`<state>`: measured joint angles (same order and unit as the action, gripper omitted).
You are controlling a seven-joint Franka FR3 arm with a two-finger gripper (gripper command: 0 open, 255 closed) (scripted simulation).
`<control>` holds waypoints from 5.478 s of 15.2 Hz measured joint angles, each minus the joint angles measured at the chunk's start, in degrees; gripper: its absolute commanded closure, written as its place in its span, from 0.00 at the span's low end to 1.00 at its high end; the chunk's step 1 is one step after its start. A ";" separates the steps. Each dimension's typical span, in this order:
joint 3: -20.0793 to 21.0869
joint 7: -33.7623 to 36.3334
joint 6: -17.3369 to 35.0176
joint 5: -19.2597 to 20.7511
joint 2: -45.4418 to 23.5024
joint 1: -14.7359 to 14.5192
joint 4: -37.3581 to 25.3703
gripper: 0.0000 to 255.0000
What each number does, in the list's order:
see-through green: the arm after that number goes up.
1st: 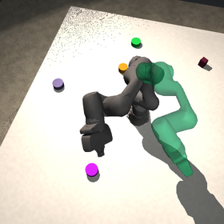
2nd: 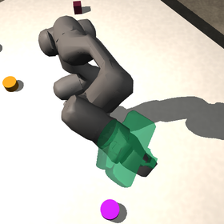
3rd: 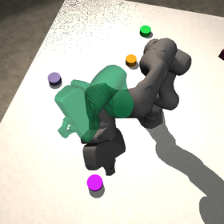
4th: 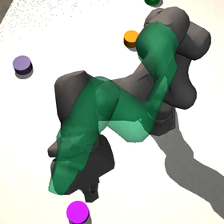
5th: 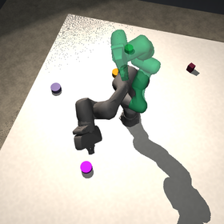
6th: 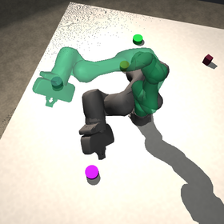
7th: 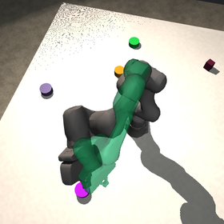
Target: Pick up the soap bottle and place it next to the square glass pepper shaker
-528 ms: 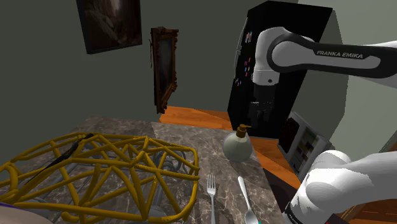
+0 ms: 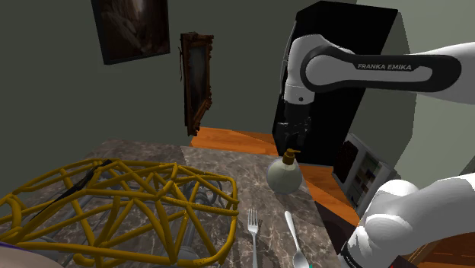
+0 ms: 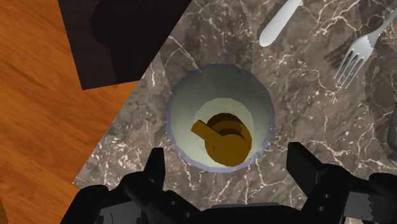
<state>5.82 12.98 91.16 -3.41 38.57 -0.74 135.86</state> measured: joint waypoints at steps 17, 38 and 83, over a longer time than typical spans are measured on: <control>0.74 0.78 5.83 -0.56 0.23 -0.16 5.63 1.00; 0.19 0.84 -3.93 -0.05 -0.55 0.09 -4.86 1.00; 13.10 19.83 -29.16 -8.78 -7.66 -2.42 -39.04 1.00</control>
<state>18.93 32.81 62.00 -12.20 30.91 -3.16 96.82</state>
